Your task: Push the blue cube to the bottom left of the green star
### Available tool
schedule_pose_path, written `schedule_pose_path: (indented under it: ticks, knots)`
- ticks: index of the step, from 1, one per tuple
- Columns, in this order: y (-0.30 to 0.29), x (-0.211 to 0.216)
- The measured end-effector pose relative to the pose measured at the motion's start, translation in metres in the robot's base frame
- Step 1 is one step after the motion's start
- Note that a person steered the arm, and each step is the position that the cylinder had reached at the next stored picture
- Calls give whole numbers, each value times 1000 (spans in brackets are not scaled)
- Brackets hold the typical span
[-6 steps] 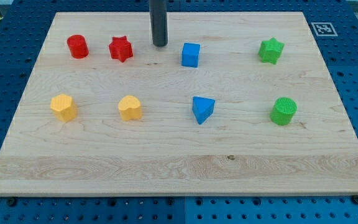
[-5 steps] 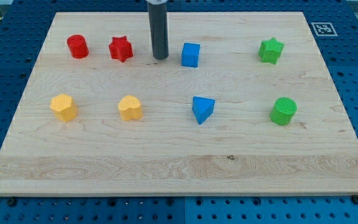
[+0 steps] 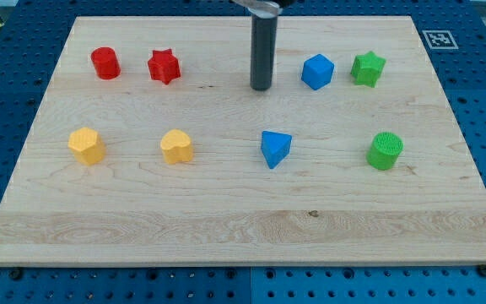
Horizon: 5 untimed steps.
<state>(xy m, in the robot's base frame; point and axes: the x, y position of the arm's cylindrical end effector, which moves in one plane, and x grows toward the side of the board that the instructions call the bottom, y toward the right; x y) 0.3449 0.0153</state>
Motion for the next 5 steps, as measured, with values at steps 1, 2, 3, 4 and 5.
schedule_pose_path:
  ticks: [1, 2, 3, 4, 5]
  knots:
    - [0, -44]
    - [35, -47]
    - [78, -26]
    - [104, 1]
    - [106, 16]
